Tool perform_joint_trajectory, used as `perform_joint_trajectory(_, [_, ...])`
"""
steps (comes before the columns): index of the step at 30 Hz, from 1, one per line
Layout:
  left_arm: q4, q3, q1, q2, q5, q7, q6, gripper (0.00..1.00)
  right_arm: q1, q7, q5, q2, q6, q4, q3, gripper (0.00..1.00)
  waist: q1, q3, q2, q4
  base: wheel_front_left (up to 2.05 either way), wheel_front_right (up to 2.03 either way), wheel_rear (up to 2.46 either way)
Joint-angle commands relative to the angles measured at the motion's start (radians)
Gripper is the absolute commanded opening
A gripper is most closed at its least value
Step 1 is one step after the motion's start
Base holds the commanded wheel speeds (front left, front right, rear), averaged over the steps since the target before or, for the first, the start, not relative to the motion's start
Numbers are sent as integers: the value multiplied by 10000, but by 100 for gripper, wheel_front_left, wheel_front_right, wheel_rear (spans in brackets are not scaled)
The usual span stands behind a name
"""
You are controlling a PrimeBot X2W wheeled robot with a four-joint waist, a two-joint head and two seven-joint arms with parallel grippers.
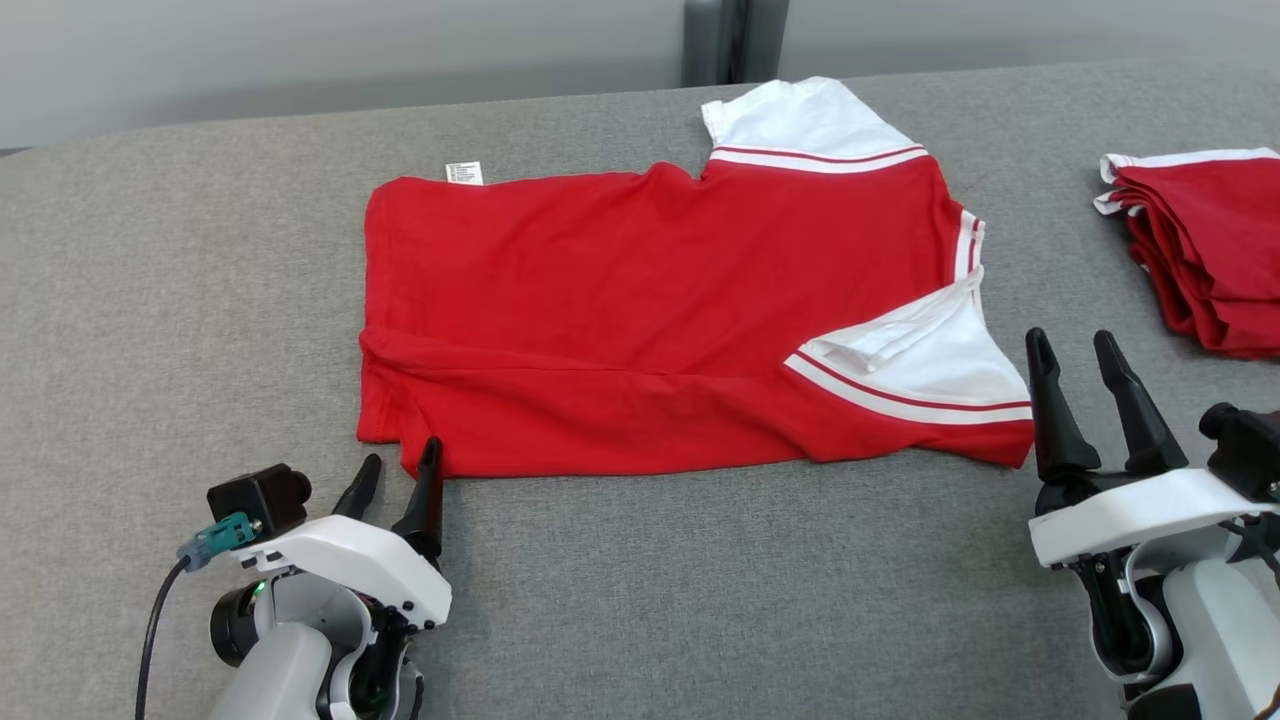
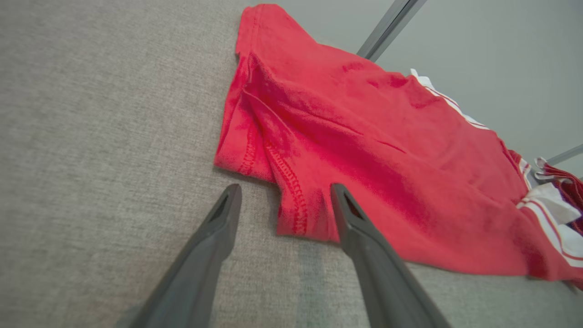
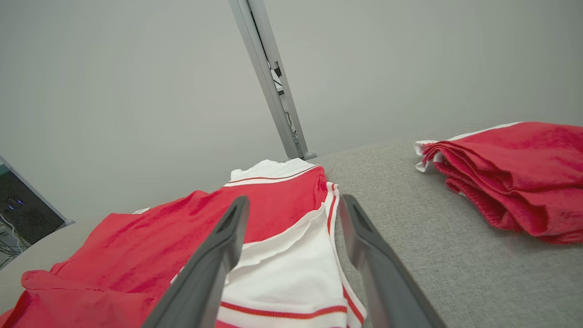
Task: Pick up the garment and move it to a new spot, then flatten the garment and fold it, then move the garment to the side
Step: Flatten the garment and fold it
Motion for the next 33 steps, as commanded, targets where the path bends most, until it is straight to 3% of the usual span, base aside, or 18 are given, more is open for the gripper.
perform_joint_trajectory(1, [-36, -1, 92, 82, 23, 108, 145, 100, 153, -10, -93, 4, 4, -95, -73, 100, 0, 2, 0, -79, 0, 0, 0])
perform_joint_trajectory(4, [-17, 80, 95, 82, -83, 298, 359, 100, 313, 70, -175, 123, 4, -221, -144, 100, 0, 22, 0, -210, 0, 0, 0])
perform_joint_trajectory(10, [247, 344, -138, 2, -493, 476, 377, 100, 462, 250, -263, 250, 4, -305, -251, 100, 0, 90, 0, -394, 0, 0, 0])
perform_joint_trajectory(11, [333, 388, -194, -3, -550, 462, 356, 91, 494, 273, -264, 276, 4, -257, -272, 100, 0, 98, 0, -416, 0, 0, 0])
perform_joint_trajectory(12, [423, 441, -253, 10, -574, 415, 336, 69, 511, 363, -261, 298, 3, -197, -295, 100, 0, 108, 0, -436, 0, 0, 0])
perform_joint_trajectory(13, [520, 464, -297, 22, -591, 366, 298, 57, 527, 442, -283, 322, 4, -112, -346, 100, 0, 117, 0, -454, 0, 0, 0])
perform_joint_trajectory(16, [793, 499, -441, -33, -673, 236, 177, 35, 547, 690, -358, 446, 4, 179, -542, 100, 0, 133, 0, -486, 0, 0, 0])
perform_joint_trajectory(17, [872, 489, -494, -60, -652, 177, 132, 22, 548, 769, -379, 483, 4, 283, -611, 100, 0, 137, 0, -492, 0, 0, 0])
perform_joint_trajectory(18, [952, 479, -531, -99, -676, 138, 48, 0, 553, 810, -436, 519, 4, 367, -657, 100, 0, 138, 0, -492, 0, 0, 0])
perform_joint_trajectory(25, [1246, 318, -721, -252, -628, -287, -374, 0, 414, 1180, -283, 807, 4, 847, -816, 100, 0, 106, 0, -416, 0, 0, 0])
perform_joint_trajectory(33, [963, 271, -762, -130, -494, -584, -464, 0, -136, 1899, 137, 955, 3, 1622, -963, 100, 0, 163, 0, -232, 0, 0, 0])
